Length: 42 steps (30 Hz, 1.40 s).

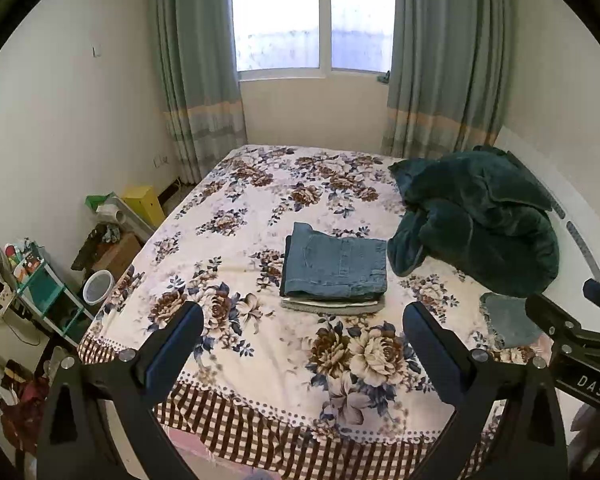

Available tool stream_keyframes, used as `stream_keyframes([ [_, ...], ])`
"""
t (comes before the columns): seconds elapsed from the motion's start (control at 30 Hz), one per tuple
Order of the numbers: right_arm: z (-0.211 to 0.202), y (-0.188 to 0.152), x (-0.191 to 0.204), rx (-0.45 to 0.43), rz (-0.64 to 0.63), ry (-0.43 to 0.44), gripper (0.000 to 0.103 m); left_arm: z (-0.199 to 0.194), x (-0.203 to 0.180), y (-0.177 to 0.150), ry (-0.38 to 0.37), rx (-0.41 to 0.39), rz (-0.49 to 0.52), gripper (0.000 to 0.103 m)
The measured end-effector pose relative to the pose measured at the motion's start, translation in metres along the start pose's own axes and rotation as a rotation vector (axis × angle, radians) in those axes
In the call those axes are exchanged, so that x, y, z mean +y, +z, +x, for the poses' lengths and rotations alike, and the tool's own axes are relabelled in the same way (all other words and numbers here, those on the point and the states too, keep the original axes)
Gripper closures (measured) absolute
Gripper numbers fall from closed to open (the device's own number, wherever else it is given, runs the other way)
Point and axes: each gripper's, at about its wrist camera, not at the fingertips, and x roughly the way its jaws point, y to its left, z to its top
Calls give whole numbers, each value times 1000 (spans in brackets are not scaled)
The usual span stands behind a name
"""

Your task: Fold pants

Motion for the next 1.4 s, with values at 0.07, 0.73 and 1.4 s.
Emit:
stream_keyframes([
  [0.07,-15,-3,3,-3,0,10,0,-11,2,-1,-3,-9,-4,1],
  [0.73,-31,-7,7,-19,15,29,0,-30,9,-16,17,-26,-20,0],
  [1.4,-31,-7,11,-9,-2,59,0,-34,9,-16,26,-21,-17,0],
])
